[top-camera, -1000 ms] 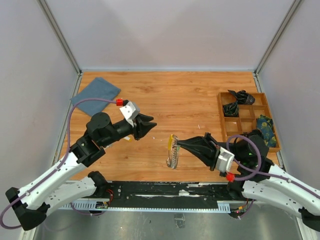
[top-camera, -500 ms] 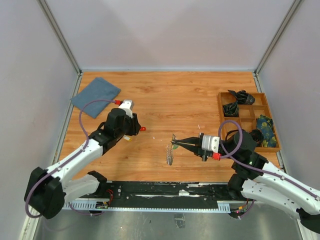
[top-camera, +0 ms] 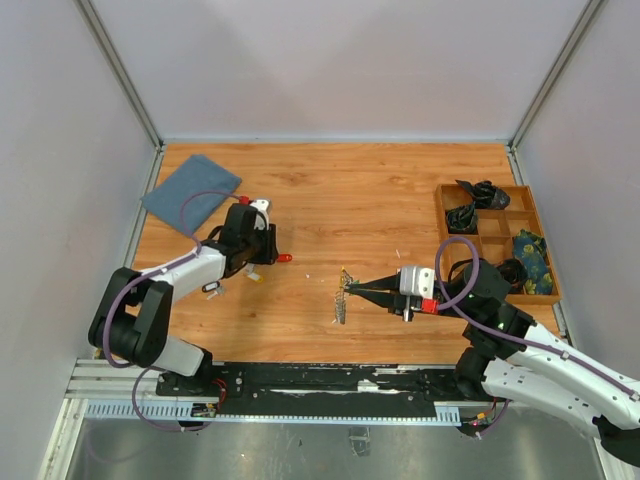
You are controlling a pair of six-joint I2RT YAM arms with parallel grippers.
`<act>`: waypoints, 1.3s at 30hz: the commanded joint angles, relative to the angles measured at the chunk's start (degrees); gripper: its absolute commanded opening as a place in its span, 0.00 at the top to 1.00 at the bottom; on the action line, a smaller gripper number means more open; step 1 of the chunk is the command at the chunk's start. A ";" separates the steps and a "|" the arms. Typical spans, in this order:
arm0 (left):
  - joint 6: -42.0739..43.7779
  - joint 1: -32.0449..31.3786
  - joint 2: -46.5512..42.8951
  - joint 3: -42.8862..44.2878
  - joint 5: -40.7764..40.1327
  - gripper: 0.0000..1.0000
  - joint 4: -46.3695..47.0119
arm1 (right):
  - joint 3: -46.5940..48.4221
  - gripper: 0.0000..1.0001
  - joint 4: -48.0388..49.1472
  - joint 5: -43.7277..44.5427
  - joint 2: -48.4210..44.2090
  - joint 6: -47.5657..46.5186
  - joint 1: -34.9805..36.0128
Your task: Put the keys on the keyring
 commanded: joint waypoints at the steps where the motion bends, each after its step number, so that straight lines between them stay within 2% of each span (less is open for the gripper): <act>1: 3.37 0.65 2.64 3.09 1.43 0.58 1.65 | 0.47 0.99 1.19 -0.53 -0.43 1.54 -0.79; 5: 4.85 0.72 4.81 4.65 -0.73 0.58 1.06 | 0.72 0.98 1.19 -0.95 -0.01 2.22 -0.84; 12: 5.97 0.76 8.30 6.70 1.38 0.63 -0.10 | 1.10 0.98 1.19 -1.43 0.68 3.09 -0.83; 24: 7.23 0.73 9.87 7.06 0.67 0.71 -2.86 | 1.37 0.98 1.33 -1.72 1.76 3.97 -0.82; 32: 7.50 0.78 9.85 7.08 2.41 0.72 -3.35 | 1.28 0.97 1.46 -1.80 1.96 4.28 -0.84; 39: 7.68 0.75 10.31 7.25 2.50 0.88 -3.37 | 1.41 0.97 1.32 -1.49 1.94 4.28 -0.84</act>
